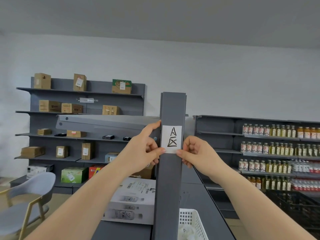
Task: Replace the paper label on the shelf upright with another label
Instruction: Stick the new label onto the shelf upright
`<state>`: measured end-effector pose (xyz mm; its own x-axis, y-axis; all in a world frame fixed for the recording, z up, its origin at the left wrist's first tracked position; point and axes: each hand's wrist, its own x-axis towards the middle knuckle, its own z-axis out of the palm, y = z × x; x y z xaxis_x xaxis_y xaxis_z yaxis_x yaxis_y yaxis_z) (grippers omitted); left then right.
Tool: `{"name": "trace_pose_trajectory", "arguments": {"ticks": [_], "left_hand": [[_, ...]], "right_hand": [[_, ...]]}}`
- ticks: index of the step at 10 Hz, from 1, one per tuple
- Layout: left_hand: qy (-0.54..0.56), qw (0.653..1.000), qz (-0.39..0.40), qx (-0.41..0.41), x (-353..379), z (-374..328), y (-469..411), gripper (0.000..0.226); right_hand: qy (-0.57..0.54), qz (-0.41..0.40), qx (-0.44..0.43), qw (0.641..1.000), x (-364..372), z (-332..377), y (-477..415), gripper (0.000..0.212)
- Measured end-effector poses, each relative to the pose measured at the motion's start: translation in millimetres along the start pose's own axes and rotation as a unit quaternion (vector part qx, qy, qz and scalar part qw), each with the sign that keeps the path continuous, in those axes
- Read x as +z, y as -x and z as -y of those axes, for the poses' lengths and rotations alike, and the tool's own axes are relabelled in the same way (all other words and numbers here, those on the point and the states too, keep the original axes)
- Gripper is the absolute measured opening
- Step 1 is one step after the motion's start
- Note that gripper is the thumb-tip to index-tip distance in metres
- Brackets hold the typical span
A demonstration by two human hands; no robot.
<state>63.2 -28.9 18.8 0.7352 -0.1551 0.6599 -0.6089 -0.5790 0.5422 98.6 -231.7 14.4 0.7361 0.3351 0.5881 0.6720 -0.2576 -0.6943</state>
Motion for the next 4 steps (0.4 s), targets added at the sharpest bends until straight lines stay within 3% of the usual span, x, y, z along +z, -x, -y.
{"name": "trace_pose_trajectory", "arguments": {"ticks": [2,4], "left_hand": [[-0.002,1.000,-0.004,0.003,3,-2,7,0.078],[0.070,0.994,0.047,-0.067,-6,-9,30,0.044]], "right_hand": [[0.027,-0.006,0.012,1.000,0,7,11,0.015],[0.058,-0.082,0.005,0.995,-21,27,52,0.015]]}}
